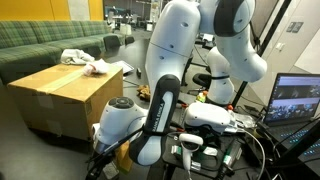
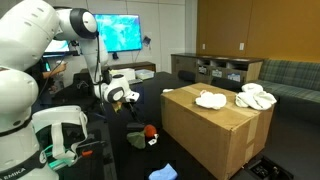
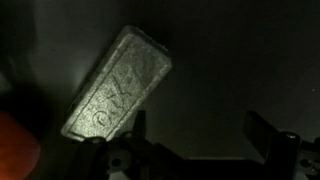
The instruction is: Put the moose doll on the table, then the white towel on the box, then blue sponge on the table, the white plastic on the box, the turnip plushie on the table, finally, the duster on the box
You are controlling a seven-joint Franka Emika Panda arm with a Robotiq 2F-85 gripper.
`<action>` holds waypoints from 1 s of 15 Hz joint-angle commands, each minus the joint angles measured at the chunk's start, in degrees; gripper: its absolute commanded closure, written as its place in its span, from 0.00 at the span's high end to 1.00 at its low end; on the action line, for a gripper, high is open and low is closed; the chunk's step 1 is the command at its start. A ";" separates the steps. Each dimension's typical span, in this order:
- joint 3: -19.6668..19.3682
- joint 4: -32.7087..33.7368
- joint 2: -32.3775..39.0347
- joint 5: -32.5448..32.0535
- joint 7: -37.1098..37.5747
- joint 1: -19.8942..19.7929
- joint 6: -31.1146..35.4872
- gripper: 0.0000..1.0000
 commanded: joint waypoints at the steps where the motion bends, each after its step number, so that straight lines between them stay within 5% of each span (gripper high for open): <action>1: -7.13 0.18 0.42 -0.91 0.26 5.75 -0.77 1.00; 6: -11.48 -0.08 1.84 -1.20 0.45 9.02 -2.73 1.00; 15: -12.66 0.54 5.63 -3.32 0.63 8.74 -3.66 1.00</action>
